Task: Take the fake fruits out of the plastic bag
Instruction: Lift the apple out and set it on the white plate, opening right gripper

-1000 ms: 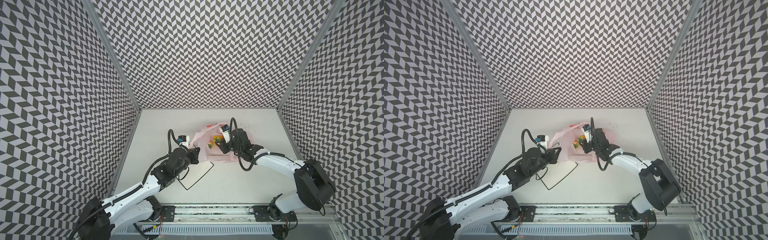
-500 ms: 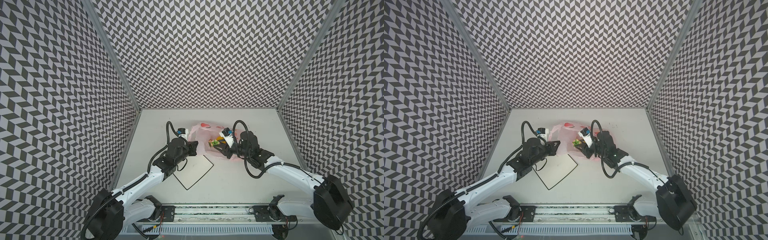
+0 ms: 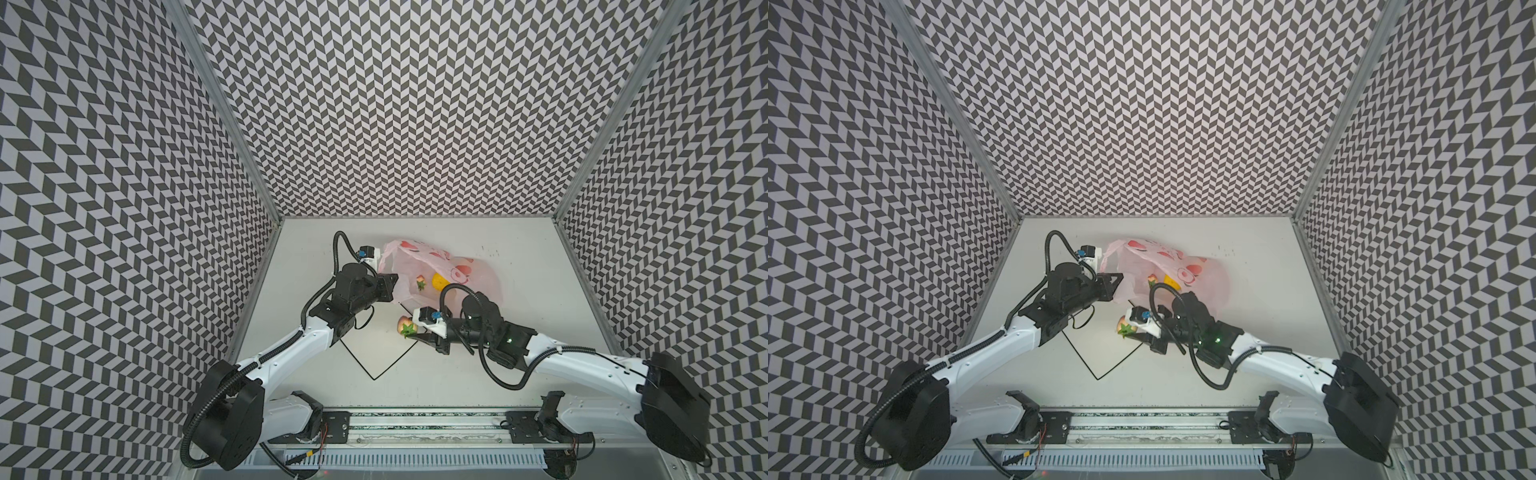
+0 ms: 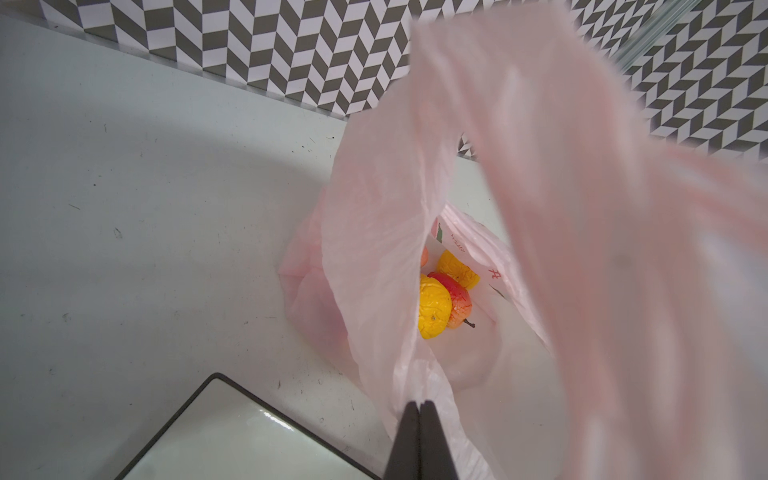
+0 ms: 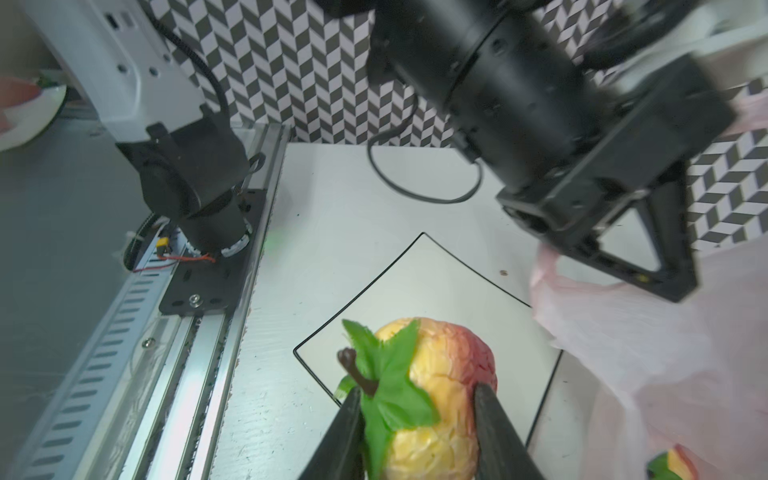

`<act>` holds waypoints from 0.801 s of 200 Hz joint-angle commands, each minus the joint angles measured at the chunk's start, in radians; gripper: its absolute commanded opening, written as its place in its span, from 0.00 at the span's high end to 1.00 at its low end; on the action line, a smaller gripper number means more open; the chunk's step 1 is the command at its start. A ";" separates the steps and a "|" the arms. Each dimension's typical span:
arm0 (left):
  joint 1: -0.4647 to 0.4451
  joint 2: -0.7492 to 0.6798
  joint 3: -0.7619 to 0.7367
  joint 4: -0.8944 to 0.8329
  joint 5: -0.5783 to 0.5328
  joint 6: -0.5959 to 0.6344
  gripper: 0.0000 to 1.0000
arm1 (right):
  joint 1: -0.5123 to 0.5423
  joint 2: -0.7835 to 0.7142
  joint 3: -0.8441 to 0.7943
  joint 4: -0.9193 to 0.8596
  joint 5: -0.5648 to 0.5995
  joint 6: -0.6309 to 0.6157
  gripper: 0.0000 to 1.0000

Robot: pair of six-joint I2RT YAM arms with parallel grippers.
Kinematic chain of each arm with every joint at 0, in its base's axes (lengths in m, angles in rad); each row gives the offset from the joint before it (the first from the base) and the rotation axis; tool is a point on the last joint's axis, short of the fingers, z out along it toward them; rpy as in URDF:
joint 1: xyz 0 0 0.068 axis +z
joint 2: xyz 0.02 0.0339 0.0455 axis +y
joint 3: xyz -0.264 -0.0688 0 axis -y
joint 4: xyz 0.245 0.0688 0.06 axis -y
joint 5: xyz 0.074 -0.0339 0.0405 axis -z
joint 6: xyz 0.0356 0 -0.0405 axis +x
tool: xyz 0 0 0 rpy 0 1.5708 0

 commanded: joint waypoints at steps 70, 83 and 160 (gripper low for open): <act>0.022 -0.048 0.011 -0.017 -0.002 0.014 1.00 | 0.129 0.391 0.031 0.316 0.464 -0.057 0.79; 0.021 -0.052 0.010 -0.016 -0.002 0.014 1.00 | 0.135 0.424 0.036 0.330 0.493 -0.070 0.79; 0.022 -0.053 0.010 -0.017 0.007 0.020 1.00 | 0.135 0.459 0.043 0.322 0.455 -0.080 0.37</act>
